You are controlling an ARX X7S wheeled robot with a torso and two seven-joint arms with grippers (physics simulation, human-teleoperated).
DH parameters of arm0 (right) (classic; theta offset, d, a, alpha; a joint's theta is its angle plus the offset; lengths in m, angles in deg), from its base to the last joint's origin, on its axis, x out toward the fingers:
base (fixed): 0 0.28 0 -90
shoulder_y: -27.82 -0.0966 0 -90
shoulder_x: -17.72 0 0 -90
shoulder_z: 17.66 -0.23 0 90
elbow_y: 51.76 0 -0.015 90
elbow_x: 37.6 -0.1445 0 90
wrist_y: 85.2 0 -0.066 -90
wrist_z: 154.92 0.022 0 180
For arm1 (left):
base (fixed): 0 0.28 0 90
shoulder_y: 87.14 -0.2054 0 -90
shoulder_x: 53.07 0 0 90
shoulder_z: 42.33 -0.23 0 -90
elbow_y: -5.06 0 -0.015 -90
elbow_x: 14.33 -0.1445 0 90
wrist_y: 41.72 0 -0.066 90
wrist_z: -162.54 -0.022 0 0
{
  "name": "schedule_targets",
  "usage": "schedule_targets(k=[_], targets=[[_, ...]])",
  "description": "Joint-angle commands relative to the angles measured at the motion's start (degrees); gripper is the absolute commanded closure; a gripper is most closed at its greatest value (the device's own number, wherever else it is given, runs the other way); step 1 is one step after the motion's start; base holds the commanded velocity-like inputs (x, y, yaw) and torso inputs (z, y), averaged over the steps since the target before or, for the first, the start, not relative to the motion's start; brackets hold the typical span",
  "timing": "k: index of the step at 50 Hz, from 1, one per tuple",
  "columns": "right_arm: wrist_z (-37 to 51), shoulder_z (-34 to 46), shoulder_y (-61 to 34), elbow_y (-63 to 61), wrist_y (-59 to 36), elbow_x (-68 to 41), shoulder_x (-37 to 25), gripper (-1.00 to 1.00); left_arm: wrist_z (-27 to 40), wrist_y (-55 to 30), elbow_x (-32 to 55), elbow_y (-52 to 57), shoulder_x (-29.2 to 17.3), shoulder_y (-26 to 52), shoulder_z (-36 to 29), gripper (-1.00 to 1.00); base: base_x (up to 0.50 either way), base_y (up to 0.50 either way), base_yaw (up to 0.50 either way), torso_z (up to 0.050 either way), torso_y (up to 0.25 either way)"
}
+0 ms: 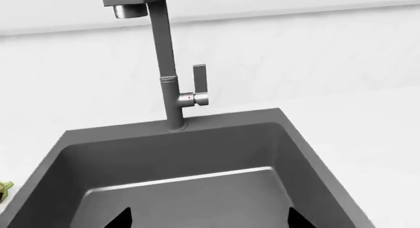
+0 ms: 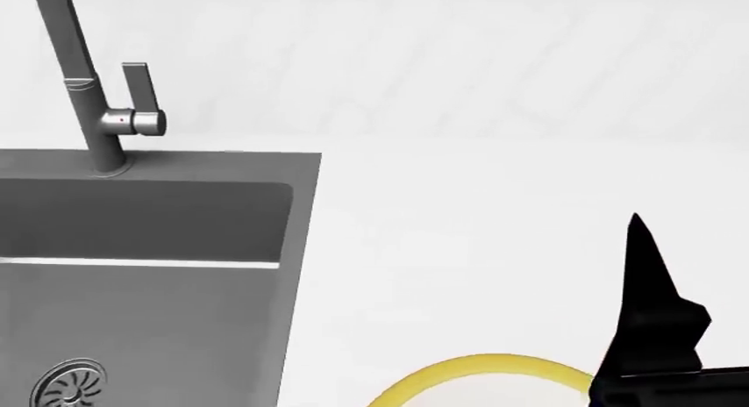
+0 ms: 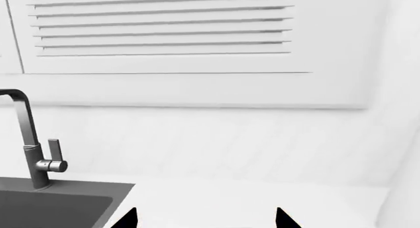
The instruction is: There is a mixed pile of frozen fruits and vegetables on the counter. Locate all the frozen vegetables and place the items in a bowl on the counter. Take all the frozen fruits and defrost them in a running sink.
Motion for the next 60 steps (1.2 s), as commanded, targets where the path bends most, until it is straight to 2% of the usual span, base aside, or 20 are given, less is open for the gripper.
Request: schedule_targets(k=[1,9,24,41,47,52,60], targets=[[-1.1,-3.3,1.4,-0.5,0.8,-1.2,1.1,-1.0,-2.2,3.4,1.6,-0.3,-0.4,-2.1,4.8,-1.0,-0.21,0.5,0.0,0.0,0.0],[-1.2,-4.3,2.8,-1.5,0.5,-1.1,1.9,-1.0,-3.9,3.5,0.0,0.4,0.3,-3.7,5.9,-1.0,-0.22,0.5,0.0,0.0,0.0],[-1.8,-3.3,2.4,-2.1,0.3,0.9,3.0,-1.0,-2.6,4.0,0.9,-0.2,-0.6,-2.3,4.1,-1.0,-0.2,0.5,0.0,0.0,0.0],[-2.4,-3.3,3.9,-3.2,-0.8,4.3,4.8,-1.0,-3.0,4.6,-0.3,-0.9,-0.5,-2.0,2.9,-1.0,-0.01,0.5,0.0,0.0,0.0],[-4.9,-2.3,5.7,-4.0,-1.7,8.7,8.6,-1.0,-2.0,4.9,0.3,-1.0,-0.4,-0.9,1.3,-1.0,0.0,0.5,0.0,0.0,0.0],[-4.6,-0.4,5.2,-3.9,-2.3,9.5,8.6,-1.0,-2.6,5.1,0.9,-0.8,-0.9,-1.7,2.6,-1.0,0.0,0.5,0.0,0.0,0.0],[-3.7,1.5,4.3,-4.9,-3.1,10.7,8.1,-1.0,-1.8,5.2,-0.1,0.2,1.2,-0.3,-1.7,-1.0,0.0,0.5,0.0,0.0,0.0]])
